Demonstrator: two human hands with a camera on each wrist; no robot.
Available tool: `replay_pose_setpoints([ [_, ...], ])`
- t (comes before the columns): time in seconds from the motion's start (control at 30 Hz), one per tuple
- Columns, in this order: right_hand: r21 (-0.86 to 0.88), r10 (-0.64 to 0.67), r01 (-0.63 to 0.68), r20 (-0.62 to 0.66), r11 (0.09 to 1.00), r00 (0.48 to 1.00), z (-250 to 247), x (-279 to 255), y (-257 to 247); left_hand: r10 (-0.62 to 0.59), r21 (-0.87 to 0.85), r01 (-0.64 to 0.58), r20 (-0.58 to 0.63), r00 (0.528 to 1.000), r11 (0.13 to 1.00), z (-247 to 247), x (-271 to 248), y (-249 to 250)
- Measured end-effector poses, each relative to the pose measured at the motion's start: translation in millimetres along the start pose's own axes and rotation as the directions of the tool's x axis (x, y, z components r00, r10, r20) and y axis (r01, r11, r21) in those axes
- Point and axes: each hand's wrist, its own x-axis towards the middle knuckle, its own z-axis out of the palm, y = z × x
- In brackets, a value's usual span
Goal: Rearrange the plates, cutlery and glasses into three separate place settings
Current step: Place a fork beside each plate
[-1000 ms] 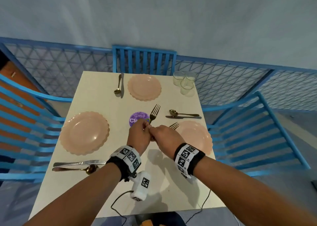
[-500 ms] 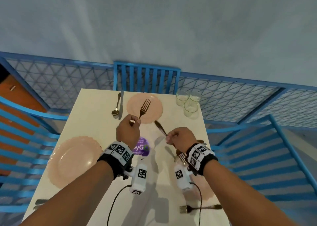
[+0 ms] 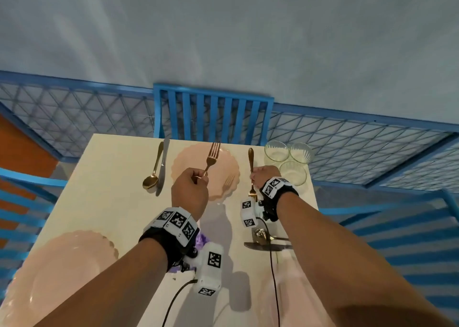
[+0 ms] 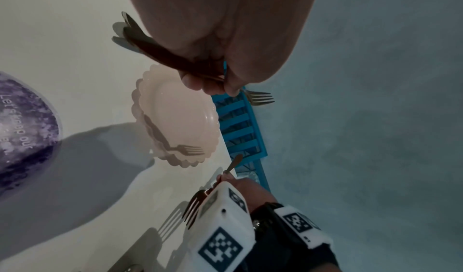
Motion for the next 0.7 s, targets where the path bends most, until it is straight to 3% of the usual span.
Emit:
replay_pose_setpoints([
  [0.3, -0.099, -0.026, 0.02, -0.057, 0.995, 0.998, 20.9, 37.8, 9.3, -0.019, 0.041, 0.017, 0.046, 0.999, 0.999, 16.6, 23.5, -13.1],
  [0.7, -0.217, -0.018, -0.003, -0.093, 0.976, 0.996, 30.0, 47.1, -3.4, -0.033, 0.007, 0.033, 0.066, 0.997, 0.999, 14.7, 25.6, -25.6],
])
